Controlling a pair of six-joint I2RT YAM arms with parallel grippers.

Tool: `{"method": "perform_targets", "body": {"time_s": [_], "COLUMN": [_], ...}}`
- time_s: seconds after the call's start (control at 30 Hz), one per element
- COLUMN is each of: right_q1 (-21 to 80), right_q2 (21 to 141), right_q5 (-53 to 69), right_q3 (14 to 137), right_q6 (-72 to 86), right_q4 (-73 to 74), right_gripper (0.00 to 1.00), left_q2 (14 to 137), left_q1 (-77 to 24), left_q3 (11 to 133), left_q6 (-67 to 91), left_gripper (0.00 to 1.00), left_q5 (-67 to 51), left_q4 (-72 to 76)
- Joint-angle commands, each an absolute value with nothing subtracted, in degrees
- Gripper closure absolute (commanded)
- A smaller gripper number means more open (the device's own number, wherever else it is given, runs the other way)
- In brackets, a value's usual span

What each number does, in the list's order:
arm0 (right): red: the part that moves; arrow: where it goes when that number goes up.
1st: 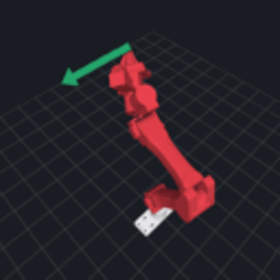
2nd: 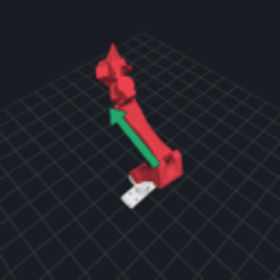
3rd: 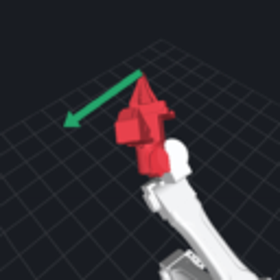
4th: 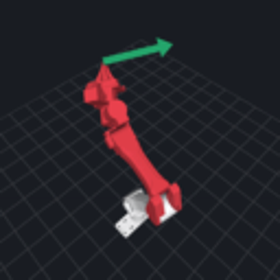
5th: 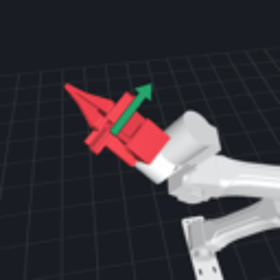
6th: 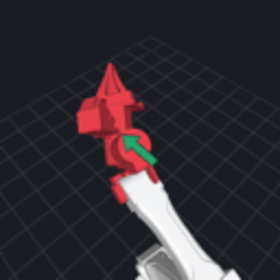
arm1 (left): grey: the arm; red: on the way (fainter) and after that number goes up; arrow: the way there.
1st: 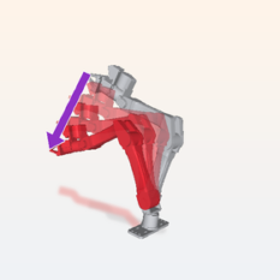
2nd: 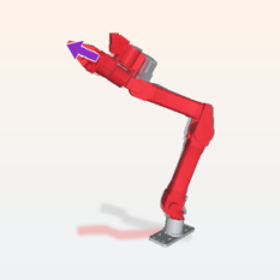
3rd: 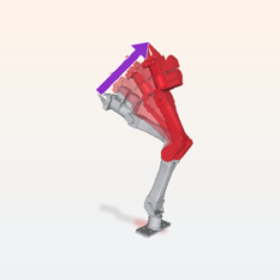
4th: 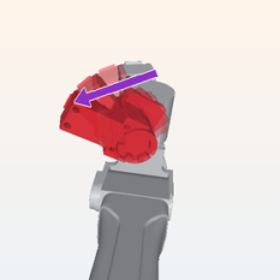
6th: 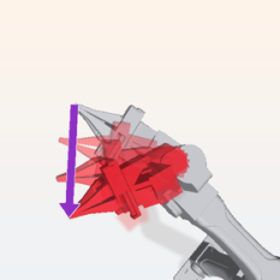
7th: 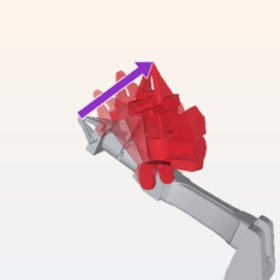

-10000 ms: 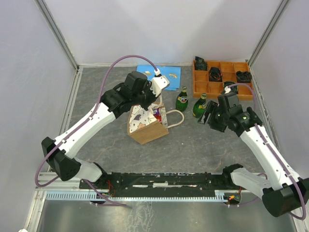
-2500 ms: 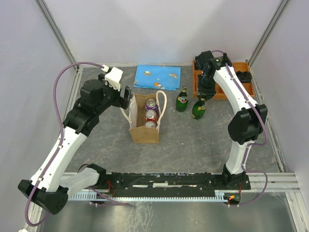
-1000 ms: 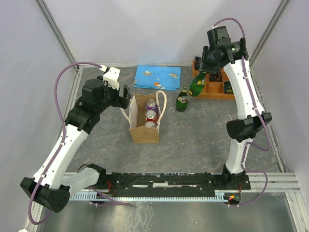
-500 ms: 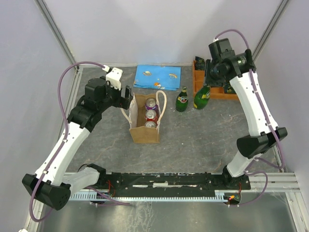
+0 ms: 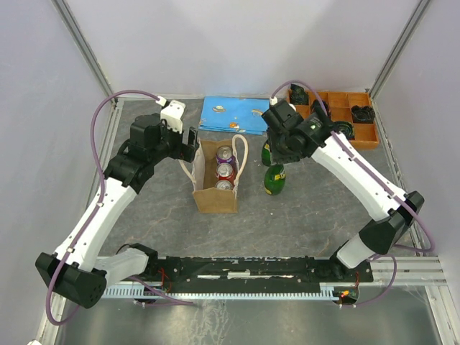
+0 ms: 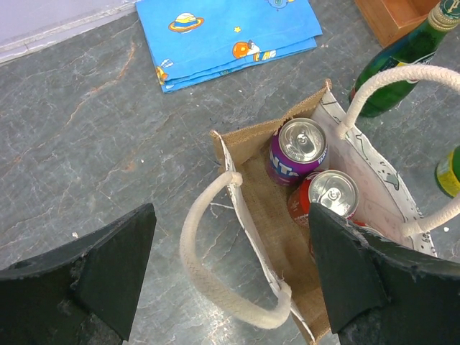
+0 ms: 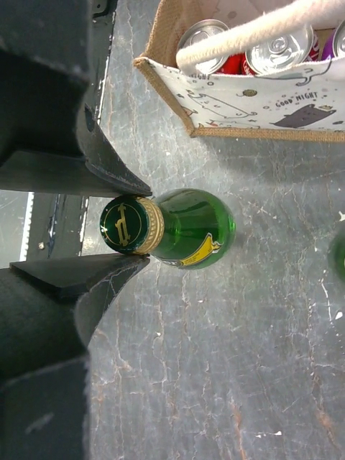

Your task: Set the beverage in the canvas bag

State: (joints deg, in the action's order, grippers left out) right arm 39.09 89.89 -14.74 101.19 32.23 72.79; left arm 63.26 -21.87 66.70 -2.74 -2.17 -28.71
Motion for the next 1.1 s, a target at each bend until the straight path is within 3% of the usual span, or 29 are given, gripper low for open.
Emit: {"method": "perform_targets", "body": {"time_s": [0.0, 0.47, 1.07], "right_q1": [42.7, 52.6, 54.2], "right_q2": [88.5, 92.9, 90.0], "right_q5": [-21.1, -25.0, -25.1], "right_q3": [102.1, 98.2, 88.3], "right_q6": [34.5, 38.0, 42.0], "right_q4": [64.4, 63.2, 62.4], "right_gripper": [1.0, 1.0, 0.97], "left_q2": [63.2, 62.7, 63.2], "left_q1": [-21.6, -21.5, -21.6], "left_q3": [69.3, 68.6, 68.6], "left_q6": [-2.3, -2.4, -2.6], "left_gripper": [0.07, 0.07, 0.08], "left_q5": [-3.5, -2.9, -3.4], "left_q4": [-27.4, -27.8, -28.1]}}
